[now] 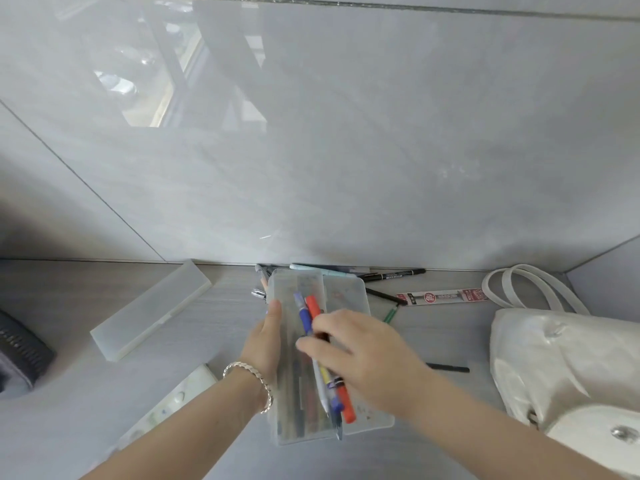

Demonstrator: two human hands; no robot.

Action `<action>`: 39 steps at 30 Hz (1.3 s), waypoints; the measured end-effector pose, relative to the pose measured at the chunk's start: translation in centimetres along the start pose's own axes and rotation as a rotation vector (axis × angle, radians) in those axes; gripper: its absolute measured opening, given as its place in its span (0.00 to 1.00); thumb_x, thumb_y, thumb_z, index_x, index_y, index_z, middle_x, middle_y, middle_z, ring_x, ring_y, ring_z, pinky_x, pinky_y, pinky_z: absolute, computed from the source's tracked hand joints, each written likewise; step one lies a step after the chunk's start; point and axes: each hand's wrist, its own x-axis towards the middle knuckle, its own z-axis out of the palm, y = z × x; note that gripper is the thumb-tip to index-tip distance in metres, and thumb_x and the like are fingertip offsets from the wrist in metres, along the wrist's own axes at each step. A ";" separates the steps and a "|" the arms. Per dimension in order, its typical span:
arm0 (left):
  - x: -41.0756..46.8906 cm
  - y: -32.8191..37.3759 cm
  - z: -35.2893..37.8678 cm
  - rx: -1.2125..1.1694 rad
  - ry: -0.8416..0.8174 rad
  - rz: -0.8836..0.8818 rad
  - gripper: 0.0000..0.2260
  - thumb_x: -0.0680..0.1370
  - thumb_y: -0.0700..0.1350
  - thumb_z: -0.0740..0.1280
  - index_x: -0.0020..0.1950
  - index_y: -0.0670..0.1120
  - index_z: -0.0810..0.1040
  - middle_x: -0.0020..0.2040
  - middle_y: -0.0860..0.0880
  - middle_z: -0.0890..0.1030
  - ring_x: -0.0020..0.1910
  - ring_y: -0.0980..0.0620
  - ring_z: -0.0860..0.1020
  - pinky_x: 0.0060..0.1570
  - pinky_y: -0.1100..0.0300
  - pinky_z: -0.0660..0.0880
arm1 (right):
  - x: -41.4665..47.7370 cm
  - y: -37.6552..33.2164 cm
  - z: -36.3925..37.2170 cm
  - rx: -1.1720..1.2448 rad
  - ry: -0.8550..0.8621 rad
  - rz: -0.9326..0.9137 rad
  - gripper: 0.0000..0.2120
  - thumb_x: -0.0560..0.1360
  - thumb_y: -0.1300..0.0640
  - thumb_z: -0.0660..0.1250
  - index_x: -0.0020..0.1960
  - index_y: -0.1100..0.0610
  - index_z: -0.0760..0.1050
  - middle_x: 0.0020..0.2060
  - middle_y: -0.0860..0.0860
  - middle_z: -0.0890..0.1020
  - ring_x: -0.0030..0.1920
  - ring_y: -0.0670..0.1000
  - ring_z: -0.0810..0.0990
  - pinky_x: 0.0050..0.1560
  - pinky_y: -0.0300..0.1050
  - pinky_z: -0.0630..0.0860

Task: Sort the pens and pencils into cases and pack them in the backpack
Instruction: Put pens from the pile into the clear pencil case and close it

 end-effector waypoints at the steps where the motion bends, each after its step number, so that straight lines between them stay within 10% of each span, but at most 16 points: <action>1: 0.3 -0.3 -0.1 -0.016 -0.010 -0.006 0.46 0.59 0.78 0.55 0.62 0.46 0.77 0.60 0.42 0.79 0.60 0.44 0.77 0.66 0.47 0.70 | -0.1 -0.4 1.2 -0.050 0.020 -0.014 0.10 0.70 0.61 0.58 0.46 0.54 0.77 0.39 0.48 0.78 0.37 0.47 0.74 0.34 0.37 0.72; 8: 0.6 -1.9 -0.8 -0.030 -0.048 -0.006 0.43 0.56 0.77 0.53 0.51 0.45 0.82 0.50 0.42 0.84 0.53 0.42 0.81 0.62 0.45 0.73 | -0.7 -1.6 4.0 -0.138 -0.027 -0.053 0.14 0.68 0.64 0.57 0.47 0.55 0.79 0.44 0.49 0.81 0.40 0.49 0.79 0.38 0.40 0.78; 15: -2.8 -0.2 -1.5 -0.056 0.025 -0.004 0.40 0.69 0.73 0.52 0.64 0.45 0.75 0.60 0.43 0.79 0.61 0.42 0.76 0.66 0.47 0.69 | -1.5 -1.4 3.4 0.079 0.139 0.108 0.15 0.72 0.62 0.58 0.53 0.54 0.79 0.56 0.50 0.80 0.54 0.48 0.75 0.58 0.38 0.68; 20: -2.8 0.0 -2.0 -0.112 0.078 -0.042 0.36 0.74 0.69 0.52 0.66 0.43 0.74 0.62 0.42 0.78 0.61 0.42 0.75 0.66 0.47 0.69 | -4.1 -2.3 3.7 0.140 -0.033 0.154 0.32 0.75 0.36 0.55 0.72 0.54 0.60 0.73 0.49 0.62 0.74 0.46 0.56 0.74 0.41 0.50; 25: -2.9 -0.2 -1.9 -0.071 0.116 -0.064 0.34 0.76 0.66 0.51 0.66 0.41 0.73 0.63 0.41 0.76 0.63 0.41 0.74 0.67 0.49 0.67 | -4.0 -2.9 5.6 -0.202 -0.218 0.166 0.42 0.73 0.29 0.43 0.73 0.60 0.57 0.74 0.55 0.60 0.74 0.50 0.54 0.70 0.51 0.52; 39: -2.1 -1.2 -2.5 -0.007 0.065 0.003 0.32 0.76 0.67 0.48 0.56 0.45 0.79 0.52 0.41 0.82 0.53 0.42 0.80 0.63 0.47 0.73 | -1.8 -2.9 6.3 -0.214 -0.291 0.348 0.46 0.70 0.26 0.38 0.71 0.60 0.60 0.71 0.58 0.65 0.72 0.54 0.57 0.64 0.57 0.55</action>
